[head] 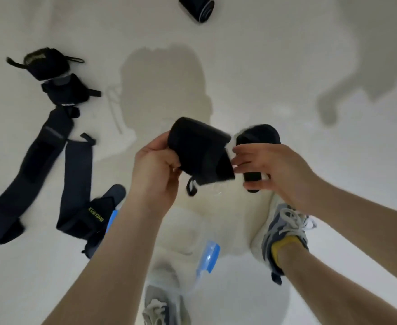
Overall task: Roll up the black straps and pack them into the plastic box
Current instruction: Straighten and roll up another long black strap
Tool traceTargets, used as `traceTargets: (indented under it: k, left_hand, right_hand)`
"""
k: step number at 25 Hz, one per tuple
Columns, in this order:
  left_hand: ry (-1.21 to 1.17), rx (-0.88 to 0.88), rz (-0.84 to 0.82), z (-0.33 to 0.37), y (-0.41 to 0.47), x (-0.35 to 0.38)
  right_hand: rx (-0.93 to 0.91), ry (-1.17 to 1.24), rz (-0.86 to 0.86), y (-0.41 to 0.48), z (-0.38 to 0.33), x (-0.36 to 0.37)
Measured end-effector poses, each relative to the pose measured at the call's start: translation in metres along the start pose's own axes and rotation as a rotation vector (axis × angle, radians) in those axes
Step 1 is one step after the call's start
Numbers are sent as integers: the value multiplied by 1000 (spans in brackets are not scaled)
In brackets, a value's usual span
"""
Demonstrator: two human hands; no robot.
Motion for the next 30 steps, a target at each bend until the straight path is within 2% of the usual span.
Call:
traceTargets:
  k: [1,3,5,7,9,11,12,14,17,19,22,26,30]
  left_hand:
    - [87,51,-43,11,-13,-6]
    - [235,126,-174,27,-46,-12]
    - [318,157,-247,29,-77,-28]
    - [376,141,-272,24,-110,-57]
    - [357,63,-408,23,-148,-77]
    - [238,2,-558,30,-187,-86]
    - [194,10,-570,37,-200,-89]
    - [199,74,-527,49,-224,-95]
    - [374,118,-497,34,-255,-102]
    - [484,62,-464,8,-274,-116]
    - [555,-41,-304,-25,-298,-141]
    - [620,-136,-190,-46,-341,-165]
    - [806,-161,-156,-59,-356,-225]
  right_hand:
    - [188,177,-89,-13,2,15]
    - [257,309,-209,-39,-15,56]
    - [120,452,-191,-57,-38,94]
    - [-22,588,-52,-79,-56,123]
    - [-153,550,40,-113,-71,149]
    - [-220,431,52,-150,-74,175]
    - [-254,399,35,-167,-75,187]
    - [-306,419,45,-200,-75,199]
    - [-368,547,110,-240,-81,193]
    - [-378,605,155,-255,-81,188]
    - [-339,690,212,-261,-71,190]
    - [-283,651,257,-270,-52,200]
    - [-121,535,26,-277,-14,245]
Point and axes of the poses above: each hand's wrist, its own y-axis towards the middle knuckle, its own x-axis out of the palm, z = x × y, the point moved 9 cm from there along y, towards the middle knuckle, and after that the axes turned 2 degrees about x, right-handed, at the moved point
